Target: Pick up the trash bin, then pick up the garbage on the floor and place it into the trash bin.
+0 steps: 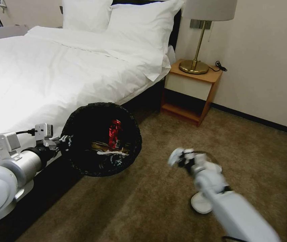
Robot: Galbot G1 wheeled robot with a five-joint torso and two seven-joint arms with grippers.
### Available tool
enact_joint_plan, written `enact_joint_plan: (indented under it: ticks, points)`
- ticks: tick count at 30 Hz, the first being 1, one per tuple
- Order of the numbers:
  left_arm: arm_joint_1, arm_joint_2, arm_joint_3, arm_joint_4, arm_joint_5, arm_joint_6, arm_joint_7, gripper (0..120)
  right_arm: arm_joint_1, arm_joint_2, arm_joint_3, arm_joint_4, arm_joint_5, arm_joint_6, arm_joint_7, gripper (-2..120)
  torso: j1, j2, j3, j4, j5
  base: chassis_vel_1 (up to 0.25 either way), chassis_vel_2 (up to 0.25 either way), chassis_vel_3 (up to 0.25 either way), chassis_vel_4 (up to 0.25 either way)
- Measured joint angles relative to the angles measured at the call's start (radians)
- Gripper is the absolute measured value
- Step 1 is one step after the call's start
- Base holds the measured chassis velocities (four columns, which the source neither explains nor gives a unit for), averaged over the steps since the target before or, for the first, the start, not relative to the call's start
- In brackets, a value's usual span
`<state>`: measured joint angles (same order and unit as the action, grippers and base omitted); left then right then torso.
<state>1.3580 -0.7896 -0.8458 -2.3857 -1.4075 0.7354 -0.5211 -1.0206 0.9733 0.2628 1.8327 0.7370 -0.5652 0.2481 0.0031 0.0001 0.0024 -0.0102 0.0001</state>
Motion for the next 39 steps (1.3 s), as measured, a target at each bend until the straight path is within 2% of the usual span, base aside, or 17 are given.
enact_joint_plan:
  ticks: [4, 10, 26, 32, 39]
  points:
    - [0.000, 0.001, 0.003, 0.005, 0.005, 0.000, 0.003, 2, 0.017, -0.062, 0.103, 0.122, 0.114, -0.024, -0.029, 0, 0.000, 0.000, 0.000, 0.0003, 0.0001, 0.000, 0.000, 0.000, 0.000]
    - [0.000, 0.005, 0.008, 0.008, 0.015, 0.000, 0.009, 2, 0.030, -0.111, 0.192, 0.219, 0.197, -0.058, -0.067, 0, 0.000, 0.000, 0.000, 0.0004, 0.0000, 0.000, 0.000, 0.000, 0.000]
    - [0.007, 0.017, 0.005, 0.007, 0.013, 0.000, 0.010, 2, -0.060, -0.125, 0.301, 0.310, 0.225, -0.065, -0.058, 0, 0.000, 0.000, 0.000, 0.0003, 0.0000, -0.013, -0.013, -0.017, -0.018]
    - [0.006, 0.014, 0.011, 0.009, 0.018, 0.000, 0.020, 2, -0.018, -0.148, 0.298, 0.354, 0.249, -0.058, -0.121, 0, 0.000, 0.000, 0.000, -0.0007, -0.0001, -0.068, -0.059, -0.048, -0.063]
    - [0.010, 0.017, 0.011, 0.004, 0.019, 0.000, 0.020, 2, 0.113, -0.200, 0.192, 0.387, 0.304, -0.022, -0.286, 0, 0.000, 0.000, 0.000, 0.0005, -0.0005, 0.000, 0.000, 0.000, 0.000]
